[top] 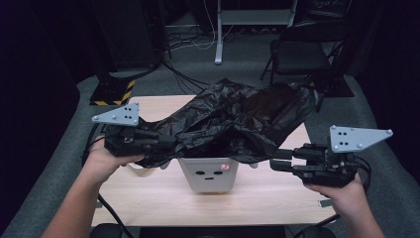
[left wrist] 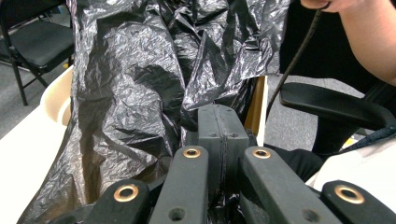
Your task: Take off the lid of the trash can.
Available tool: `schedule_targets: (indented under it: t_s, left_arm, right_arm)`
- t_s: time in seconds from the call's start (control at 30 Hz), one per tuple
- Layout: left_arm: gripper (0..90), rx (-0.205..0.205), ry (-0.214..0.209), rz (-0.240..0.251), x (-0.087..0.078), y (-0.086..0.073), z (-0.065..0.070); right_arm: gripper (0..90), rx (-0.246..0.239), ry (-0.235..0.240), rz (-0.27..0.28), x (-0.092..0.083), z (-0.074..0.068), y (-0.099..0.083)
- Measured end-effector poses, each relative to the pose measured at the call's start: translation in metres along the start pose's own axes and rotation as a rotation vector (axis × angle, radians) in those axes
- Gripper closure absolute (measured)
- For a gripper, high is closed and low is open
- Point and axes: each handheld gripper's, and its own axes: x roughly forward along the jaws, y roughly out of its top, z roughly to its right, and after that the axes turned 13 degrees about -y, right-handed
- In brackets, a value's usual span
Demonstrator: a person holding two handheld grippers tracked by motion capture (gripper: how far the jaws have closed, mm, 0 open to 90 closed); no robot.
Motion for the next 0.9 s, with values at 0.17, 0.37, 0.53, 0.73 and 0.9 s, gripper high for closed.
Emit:
schedule_targets:
  t_s: [0.17, 0.37, 0.53, 0.73, 0.9]
  left_arm:
    - [89.8, -0.002, 0.009, 0.013, -0.005, 0.0, -0.001]
    - [89.9, -0.014, 0.021, 0.031, -0.011, 0.0, -0.004]
    - [89.9, -0.019, 0.015, 0.035, -0.008, -0.004, -0.004]
    - [89.9, -0.004, -0.03, 0.036, 0.0, -0.006, 0.002]
    - [89.9, -0.008, -0.053, 0.043, 0.003, -0.009, 0.004]
  right_arm:
    - [68.3, -0.031, 0.012, -0.018, 0.002, -0.008, 0.022]
    - [66.4, -0.025, -0.01, -0.063, -0.005, -0.006, 0.03]
    - [66.1, -0.035, -0.035, -0.076, -0.018, -0.009, 0.031]
    - [60.0, -0.064, -0.007, -0.039, -0.02, -0.015, 0.037]
    - [50.3, -0.119, -0.045, -0.027, 0.001, -0.017, 0.041]
